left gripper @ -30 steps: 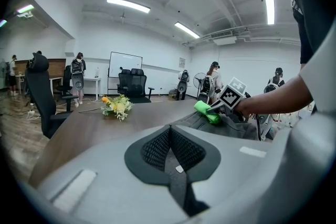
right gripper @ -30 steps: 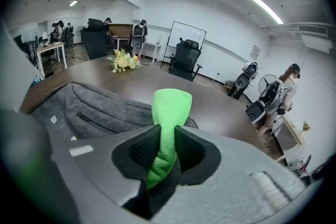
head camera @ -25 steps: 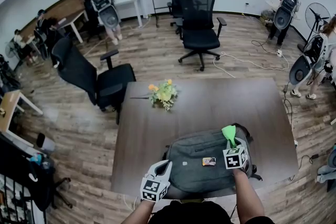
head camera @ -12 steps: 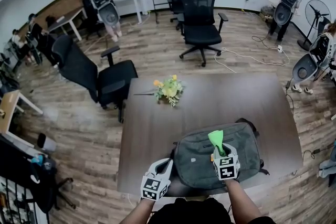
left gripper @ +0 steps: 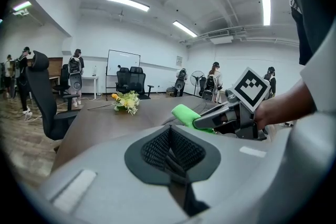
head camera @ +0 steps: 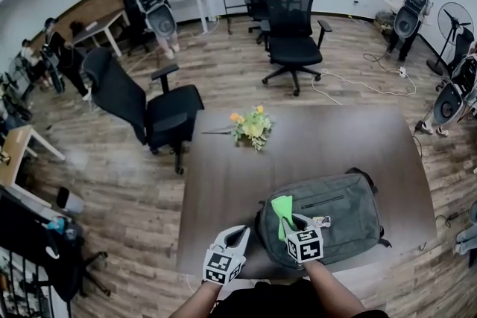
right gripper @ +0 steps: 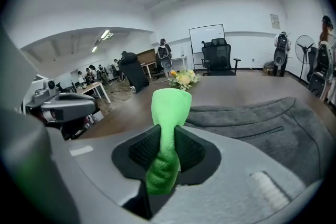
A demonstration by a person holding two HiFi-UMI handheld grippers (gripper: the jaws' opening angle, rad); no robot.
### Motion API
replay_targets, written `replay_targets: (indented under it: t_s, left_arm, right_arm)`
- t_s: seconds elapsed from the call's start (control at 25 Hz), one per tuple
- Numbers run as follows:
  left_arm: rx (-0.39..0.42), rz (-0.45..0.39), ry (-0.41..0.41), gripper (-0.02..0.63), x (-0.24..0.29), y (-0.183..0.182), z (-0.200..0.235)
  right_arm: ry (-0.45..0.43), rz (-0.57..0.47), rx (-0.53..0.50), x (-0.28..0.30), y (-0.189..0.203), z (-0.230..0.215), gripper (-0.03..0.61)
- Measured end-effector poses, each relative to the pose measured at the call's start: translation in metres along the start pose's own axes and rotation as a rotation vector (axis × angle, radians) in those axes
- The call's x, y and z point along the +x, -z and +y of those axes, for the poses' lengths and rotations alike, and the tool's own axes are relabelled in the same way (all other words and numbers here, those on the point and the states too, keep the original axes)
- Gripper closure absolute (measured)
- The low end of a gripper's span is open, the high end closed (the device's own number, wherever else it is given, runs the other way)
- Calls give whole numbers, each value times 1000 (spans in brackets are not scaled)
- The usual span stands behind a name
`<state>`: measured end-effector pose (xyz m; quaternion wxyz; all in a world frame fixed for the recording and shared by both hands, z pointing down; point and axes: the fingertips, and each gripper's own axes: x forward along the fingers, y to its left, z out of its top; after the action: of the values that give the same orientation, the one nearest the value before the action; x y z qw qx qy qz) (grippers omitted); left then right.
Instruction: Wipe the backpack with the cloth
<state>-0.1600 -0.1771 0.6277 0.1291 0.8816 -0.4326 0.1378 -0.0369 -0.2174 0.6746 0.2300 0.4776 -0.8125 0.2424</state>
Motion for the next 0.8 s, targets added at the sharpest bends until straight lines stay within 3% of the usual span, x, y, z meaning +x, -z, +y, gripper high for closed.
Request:
replay_targets:
  t_s: [0.32,0.8]
  left_arm:
    - [-9,11,-15,595,-11,10,5]
    - [-1,19,-6,595,-1,11,-16]
  right_arm:
    - [-46,82,-40,26,19,33,494]
    - [32,131,-54,19,35,-10,494]
